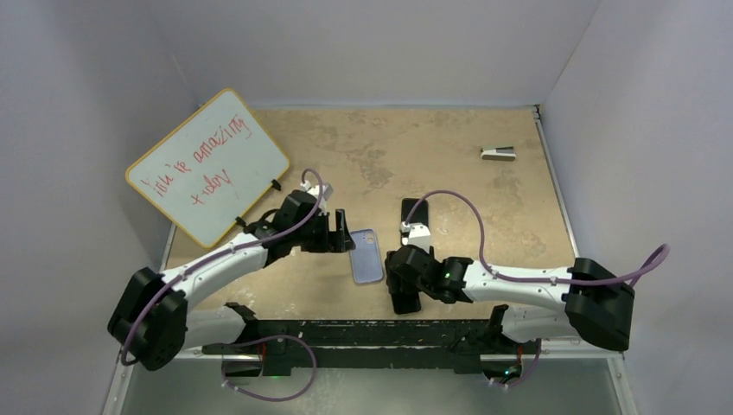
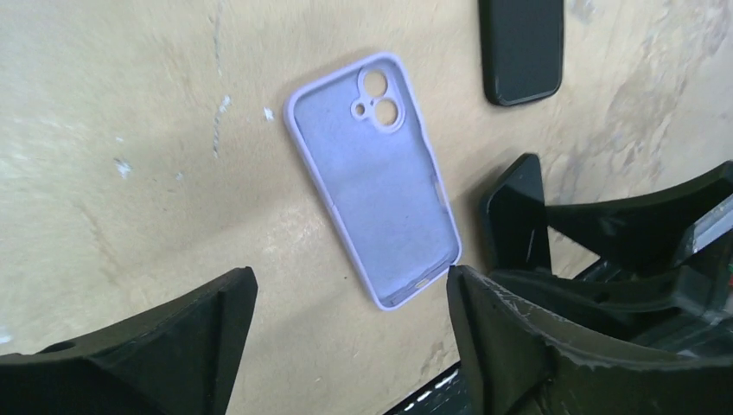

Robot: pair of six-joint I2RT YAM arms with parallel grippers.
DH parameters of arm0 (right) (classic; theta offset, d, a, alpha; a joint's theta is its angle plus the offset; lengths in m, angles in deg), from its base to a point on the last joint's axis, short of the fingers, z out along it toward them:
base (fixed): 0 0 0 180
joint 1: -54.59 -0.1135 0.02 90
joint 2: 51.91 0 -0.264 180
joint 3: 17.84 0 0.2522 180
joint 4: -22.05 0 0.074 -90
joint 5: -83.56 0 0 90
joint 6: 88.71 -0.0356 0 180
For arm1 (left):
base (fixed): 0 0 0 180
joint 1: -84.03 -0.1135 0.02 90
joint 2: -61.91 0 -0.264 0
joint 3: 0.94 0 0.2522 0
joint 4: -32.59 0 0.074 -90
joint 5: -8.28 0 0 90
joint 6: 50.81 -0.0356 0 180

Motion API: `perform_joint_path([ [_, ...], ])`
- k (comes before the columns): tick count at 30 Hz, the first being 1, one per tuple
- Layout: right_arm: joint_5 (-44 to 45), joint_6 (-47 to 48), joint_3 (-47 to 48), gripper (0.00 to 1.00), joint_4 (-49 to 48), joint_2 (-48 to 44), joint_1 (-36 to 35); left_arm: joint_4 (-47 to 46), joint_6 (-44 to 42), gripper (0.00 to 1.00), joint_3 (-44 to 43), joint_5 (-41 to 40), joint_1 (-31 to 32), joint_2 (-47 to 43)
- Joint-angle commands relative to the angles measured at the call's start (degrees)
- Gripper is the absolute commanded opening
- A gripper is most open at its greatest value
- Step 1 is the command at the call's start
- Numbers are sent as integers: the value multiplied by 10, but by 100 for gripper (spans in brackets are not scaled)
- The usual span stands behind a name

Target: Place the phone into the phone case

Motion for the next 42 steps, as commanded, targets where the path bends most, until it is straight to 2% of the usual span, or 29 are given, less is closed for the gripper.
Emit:
perform_joint_path([
  [1, 30, -13, 30, 33, -1, -24, 2, 59, -42, 86, -44, -61, -3, -57],
  [11, 29, 29, 108, 33, -31, 2, 2, 151, -75, 87, -90, -181, -3, -173],
  [15, 27, 47, 145, 32, -70, 30, 2, 181, -85, 87, -95, -239, -3, -223],
  [20, 44, 77, 175, 32, -123, 77, 4, 190, -95, 87, -83, -272, -3, -277],
  [25, 47, 103, 193, 33, -182, 125, 20, 198, -93, 88, -82, -273, -2, -301],
  [42, 66, 131, 187, 31, -260, 209, 25, 202, -91, 89, -81, -276, -3, -313],
])
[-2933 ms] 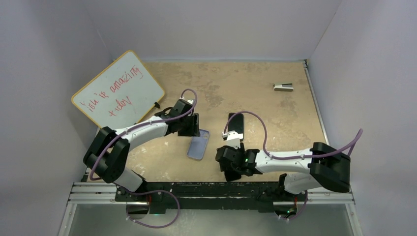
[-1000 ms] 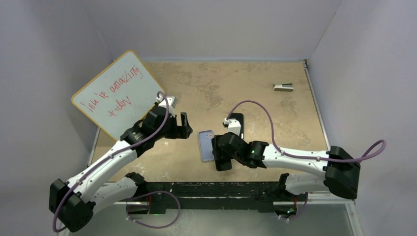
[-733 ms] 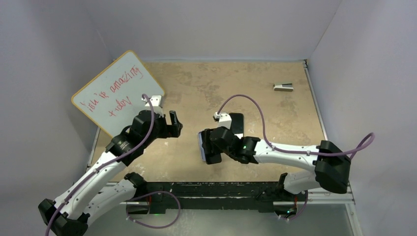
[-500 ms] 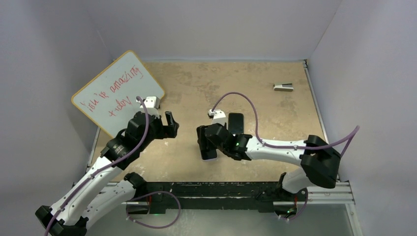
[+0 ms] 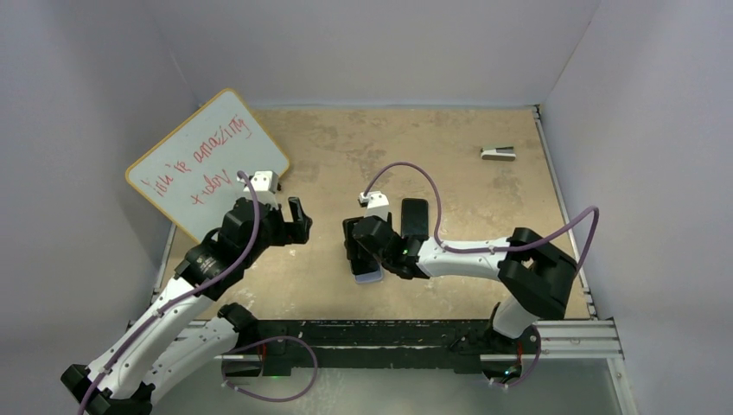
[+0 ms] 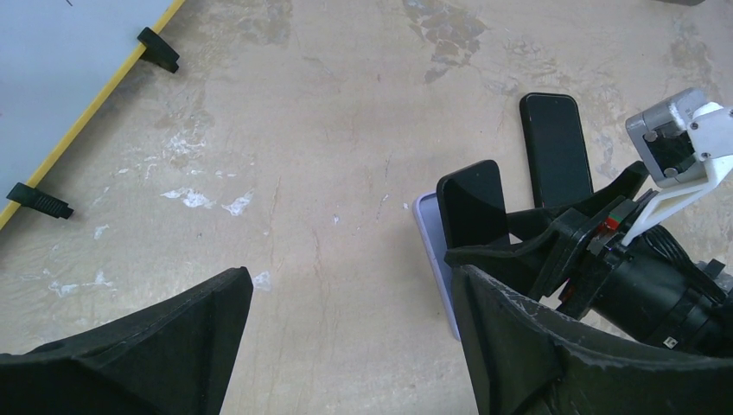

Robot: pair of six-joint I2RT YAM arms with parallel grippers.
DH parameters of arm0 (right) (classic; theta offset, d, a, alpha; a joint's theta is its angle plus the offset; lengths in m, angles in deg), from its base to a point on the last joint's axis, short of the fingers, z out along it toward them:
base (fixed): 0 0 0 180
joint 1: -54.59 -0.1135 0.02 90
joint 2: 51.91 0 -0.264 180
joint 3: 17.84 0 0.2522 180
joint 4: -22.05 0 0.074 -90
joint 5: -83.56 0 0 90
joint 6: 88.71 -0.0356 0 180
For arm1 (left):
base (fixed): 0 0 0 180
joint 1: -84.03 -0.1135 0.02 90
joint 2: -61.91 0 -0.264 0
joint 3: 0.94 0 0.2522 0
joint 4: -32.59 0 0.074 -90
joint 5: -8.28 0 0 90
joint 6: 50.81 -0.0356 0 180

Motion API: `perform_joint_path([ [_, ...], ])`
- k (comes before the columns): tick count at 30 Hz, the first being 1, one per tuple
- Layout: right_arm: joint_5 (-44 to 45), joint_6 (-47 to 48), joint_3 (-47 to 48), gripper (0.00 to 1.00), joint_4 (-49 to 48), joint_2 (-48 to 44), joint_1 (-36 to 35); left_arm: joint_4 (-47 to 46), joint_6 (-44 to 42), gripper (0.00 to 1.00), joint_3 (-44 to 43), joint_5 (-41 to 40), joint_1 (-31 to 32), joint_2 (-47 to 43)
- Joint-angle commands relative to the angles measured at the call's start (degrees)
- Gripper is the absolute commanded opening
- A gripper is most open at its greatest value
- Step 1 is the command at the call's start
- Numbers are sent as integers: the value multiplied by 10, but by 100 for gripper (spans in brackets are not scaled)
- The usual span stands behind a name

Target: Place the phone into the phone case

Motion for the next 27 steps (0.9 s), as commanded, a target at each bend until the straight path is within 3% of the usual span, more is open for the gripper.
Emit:
perform_joint_path([
  [1, 23, 10, 14, 31, -55, 3, 0, -7, -10, 89, -8, -9, -3, -6],
  [18, 46, -7, -36, 37, -52, 8, -6, -7, -10, 90, -9, -13, -2, -1],
  [27, 44, -10, -43, 56, -46, 5, -11, -8, -10, 91, -9, -12, -2, 5],
])
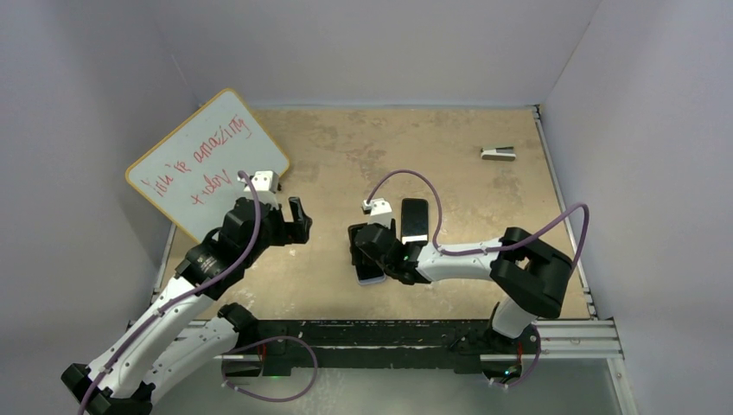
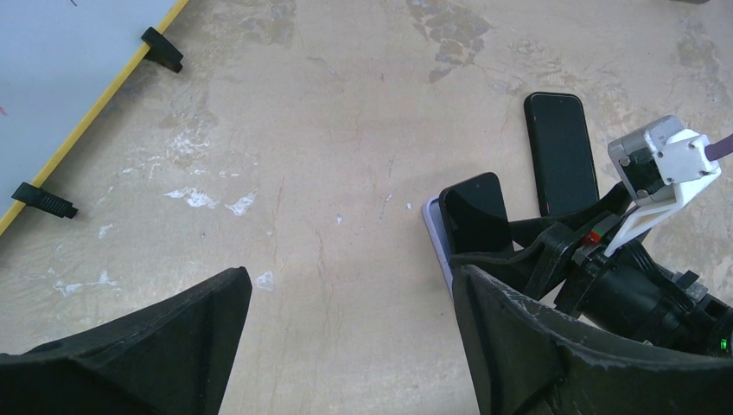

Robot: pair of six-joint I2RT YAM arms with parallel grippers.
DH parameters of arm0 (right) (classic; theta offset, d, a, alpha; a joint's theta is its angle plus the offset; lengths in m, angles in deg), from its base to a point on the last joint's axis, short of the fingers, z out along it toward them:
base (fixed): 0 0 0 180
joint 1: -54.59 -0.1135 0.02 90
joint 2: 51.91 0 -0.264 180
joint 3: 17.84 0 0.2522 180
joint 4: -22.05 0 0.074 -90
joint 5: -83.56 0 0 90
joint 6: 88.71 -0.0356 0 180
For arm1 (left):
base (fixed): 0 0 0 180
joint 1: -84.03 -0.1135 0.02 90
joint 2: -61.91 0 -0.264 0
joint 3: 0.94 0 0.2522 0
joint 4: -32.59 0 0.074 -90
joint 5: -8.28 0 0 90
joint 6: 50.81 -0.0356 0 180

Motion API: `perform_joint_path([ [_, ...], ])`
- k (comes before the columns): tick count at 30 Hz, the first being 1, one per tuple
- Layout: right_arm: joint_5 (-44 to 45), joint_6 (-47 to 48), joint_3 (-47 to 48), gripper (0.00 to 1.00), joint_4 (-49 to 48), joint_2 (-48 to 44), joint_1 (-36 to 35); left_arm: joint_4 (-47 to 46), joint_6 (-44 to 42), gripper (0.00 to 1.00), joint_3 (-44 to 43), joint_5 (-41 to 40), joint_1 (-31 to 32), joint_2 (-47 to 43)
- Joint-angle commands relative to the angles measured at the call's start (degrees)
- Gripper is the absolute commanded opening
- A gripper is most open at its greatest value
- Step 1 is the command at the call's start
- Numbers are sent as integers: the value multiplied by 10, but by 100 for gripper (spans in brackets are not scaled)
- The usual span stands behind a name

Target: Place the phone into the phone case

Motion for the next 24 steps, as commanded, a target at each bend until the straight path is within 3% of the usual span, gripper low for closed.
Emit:
perform_joint_path([
  [1, 25, -8, -3, 58, -7, -14, -7, -8, -8, 91, -9, -8, -2, 5],
  [17, 9, -67, 5, 91, 76, -60, -13, -14, -11, 93, -8, 3, -2, 25],
  [24, -58, -51, -14, 84, 89, -105, 20, -48, 4, 90, 12, 62, -2, 66],
])
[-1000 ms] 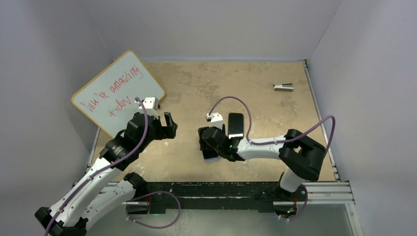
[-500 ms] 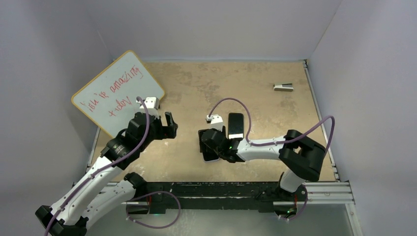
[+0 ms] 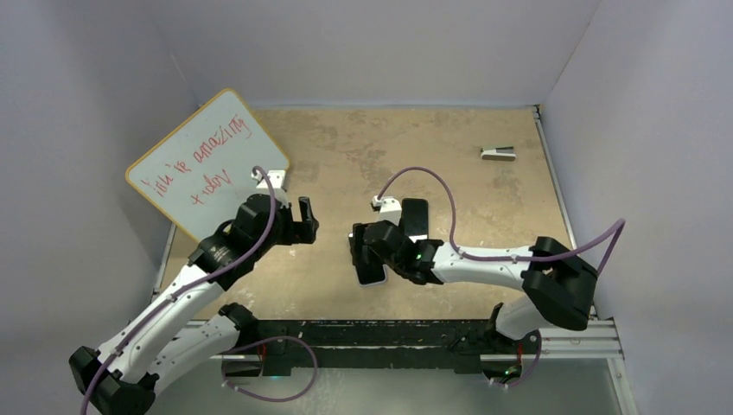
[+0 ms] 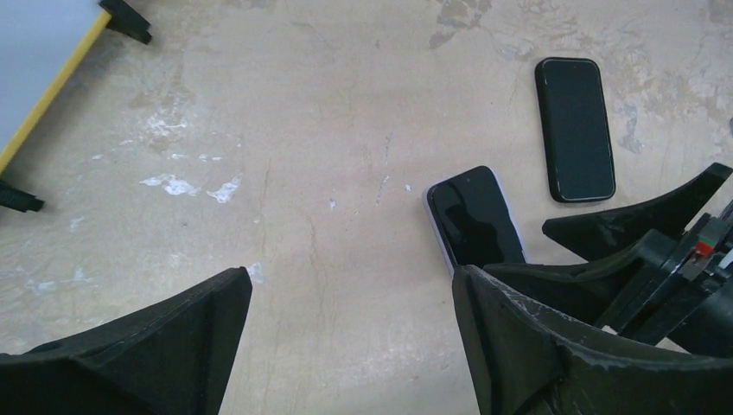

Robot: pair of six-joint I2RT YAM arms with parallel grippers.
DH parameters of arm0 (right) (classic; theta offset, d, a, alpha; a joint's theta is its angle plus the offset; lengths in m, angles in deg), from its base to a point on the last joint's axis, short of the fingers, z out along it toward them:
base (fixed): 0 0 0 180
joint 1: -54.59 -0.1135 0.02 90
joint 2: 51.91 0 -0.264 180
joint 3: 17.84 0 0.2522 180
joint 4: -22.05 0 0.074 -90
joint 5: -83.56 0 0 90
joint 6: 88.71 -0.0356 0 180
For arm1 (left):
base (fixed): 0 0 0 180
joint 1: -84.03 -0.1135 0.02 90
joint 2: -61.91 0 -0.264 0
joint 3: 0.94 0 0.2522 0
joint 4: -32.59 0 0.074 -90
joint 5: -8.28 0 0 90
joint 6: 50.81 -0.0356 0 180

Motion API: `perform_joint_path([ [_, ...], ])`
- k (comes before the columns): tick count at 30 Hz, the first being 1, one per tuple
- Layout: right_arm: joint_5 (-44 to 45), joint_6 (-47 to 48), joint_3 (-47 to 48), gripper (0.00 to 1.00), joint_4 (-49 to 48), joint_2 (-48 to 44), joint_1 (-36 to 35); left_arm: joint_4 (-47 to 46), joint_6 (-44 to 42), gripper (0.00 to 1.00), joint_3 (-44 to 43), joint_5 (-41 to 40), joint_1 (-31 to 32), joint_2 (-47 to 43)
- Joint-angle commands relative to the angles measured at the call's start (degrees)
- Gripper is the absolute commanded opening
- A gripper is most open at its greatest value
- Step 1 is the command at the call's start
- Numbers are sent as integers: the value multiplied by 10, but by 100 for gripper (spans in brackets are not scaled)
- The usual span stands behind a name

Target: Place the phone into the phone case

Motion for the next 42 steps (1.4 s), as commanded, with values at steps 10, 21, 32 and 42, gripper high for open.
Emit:
perform_joint_path([
  [10, -172, -2, -83, 64, -64, -51, 95, -199, 76, 75, 82, 188, -3, 128],
  [21, -240, -31, -131, 74, -165, -2, 116, -343, 114, 57, 106, 258, -23, 279],
  [32, -269, -57, -136, 80, -223, 22, 116, -419, 103, 49, 134, 300, -24, 361],
  [42, -333, -88, -144, 80, -326, 33, 116, -410, 96, 30, 139, 340, -24, 402],
])
